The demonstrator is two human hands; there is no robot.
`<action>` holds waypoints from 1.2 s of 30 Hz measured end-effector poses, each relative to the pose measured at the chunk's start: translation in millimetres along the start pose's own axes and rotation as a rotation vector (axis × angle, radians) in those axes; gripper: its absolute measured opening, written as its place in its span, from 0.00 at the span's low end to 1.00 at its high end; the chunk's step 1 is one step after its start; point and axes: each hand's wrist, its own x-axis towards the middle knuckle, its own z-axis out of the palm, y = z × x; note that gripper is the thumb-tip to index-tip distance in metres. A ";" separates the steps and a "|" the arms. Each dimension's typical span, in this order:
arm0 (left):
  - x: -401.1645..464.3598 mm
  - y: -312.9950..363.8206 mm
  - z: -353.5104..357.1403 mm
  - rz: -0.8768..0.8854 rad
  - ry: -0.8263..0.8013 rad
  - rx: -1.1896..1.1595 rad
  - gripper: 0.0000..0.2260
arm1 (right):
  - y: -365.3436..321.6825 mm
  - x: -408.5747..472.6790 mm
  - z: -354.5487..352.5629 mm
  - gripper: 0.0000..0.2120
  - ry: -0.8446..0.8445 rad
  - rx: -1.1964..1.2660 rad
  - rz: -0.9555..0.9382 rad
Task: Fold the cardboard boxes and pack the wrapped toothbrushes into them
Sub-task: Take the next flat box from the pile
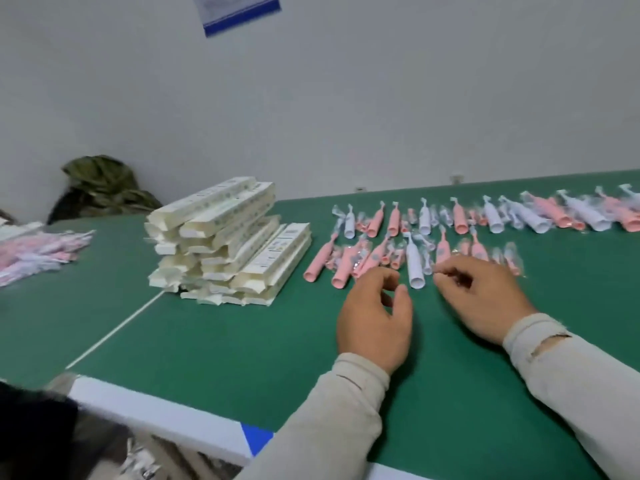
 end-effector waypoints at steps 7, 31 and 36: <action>66.0 -20.6 -88.0 0.068 0.128 0.590 0.12 | -12.1 0.1 -4.4 0.06 0.008 0.041 -0.007; 204.4 -42.8 -247.9 -0.376 0.169 1.155 0.29 | -3.8 -1.6 -3.3 0.07 -0.013 0.134 0.059; 216.4 -57.3 -263.9 -0.471 -0.123 0.982 0.25 | -7.0 -0.2 -0.6 0.08 -0.013 0.145 0.068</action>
